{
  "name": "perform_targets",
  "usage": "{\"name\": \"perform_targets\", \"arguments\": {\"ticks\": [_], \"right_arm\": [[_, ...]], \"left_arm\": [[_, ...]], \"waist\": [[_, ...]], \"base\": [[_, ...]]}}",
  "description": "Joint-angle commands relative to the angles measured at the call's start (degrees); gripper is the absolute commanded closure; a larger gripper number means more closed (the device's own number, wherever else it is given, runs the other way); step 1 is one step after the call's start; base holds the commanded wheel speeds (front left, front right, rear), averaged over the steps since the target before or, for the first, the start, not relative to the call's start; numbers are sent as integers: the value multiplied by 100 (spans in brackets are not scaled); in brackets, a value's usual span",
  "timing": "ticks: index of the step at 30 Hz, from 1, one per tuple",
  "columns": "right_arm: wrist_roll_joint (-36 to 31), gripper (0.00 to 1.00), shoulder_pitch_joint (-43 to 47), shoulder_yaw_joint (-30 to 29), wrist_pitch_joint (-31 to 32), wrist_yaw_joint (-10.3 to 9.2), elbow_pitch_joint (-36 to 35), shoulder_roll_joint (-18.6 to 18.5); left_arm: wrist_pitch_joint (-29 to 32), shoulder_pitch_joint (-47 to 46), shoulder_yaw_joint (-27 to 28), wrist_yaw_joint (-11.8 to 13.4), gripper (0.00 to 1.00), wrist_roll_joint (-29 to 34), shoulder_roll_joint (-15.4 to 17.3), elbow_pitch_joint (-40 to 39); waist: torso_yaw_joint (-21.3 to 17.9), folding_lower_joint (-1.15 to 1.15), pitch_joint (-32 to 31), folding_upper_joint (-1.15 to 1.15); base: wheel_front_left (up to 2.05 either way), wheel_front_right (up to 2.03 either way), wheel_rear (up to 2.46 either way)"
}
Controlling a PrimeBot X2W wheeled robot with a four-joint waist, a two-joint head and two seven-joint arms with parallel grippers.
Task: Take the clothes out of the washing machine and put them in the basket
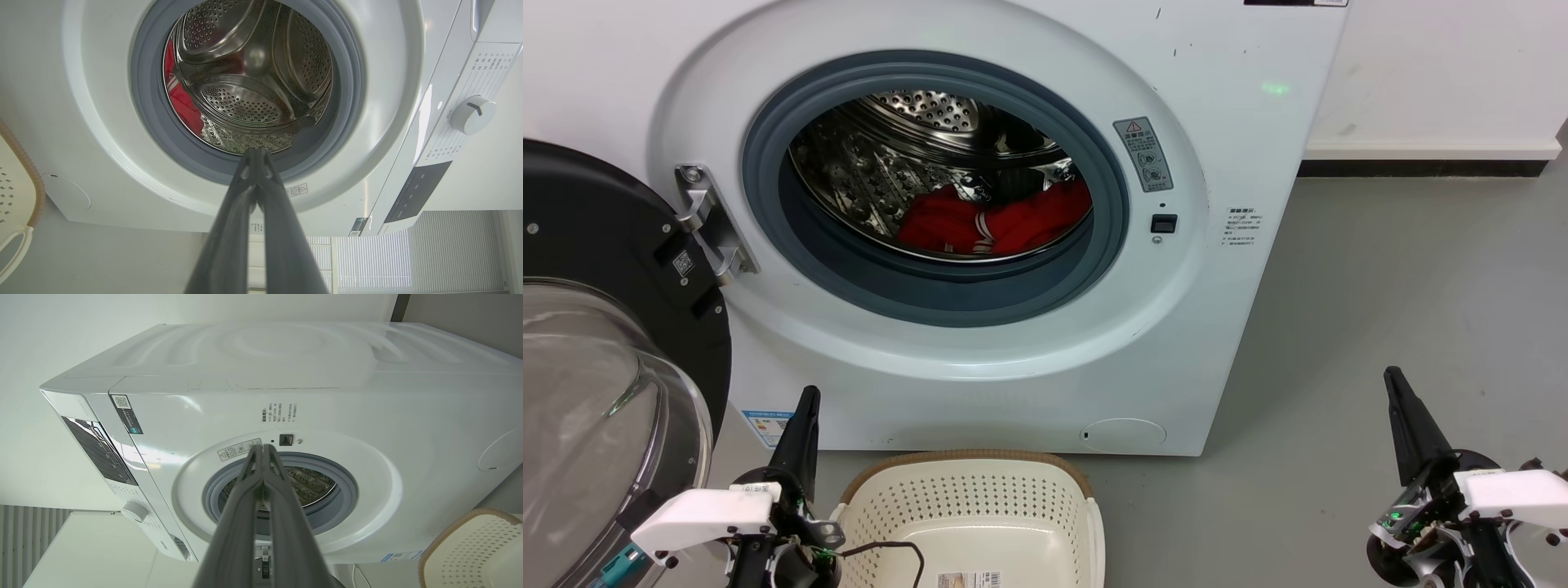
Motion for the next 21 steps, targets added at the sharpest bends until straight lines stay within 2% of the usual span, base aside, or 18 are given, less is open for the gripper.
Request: {"name": "perform_targets", "arguments": {"ticks": [1,21], "right_arm": [[22,100,-69,-3,5,0,3,-27],[22,100,-69,-3,4,0,3,-27]], "left_arm": [[10,-33,12,-11,100,-12,-10,-3],[10,-33,12,-11,100,-12,-10,-3]], "waist": [[0,0,0,0],[0,0,0,0]], "base": [[0,0,0],[0,0,0]]}}
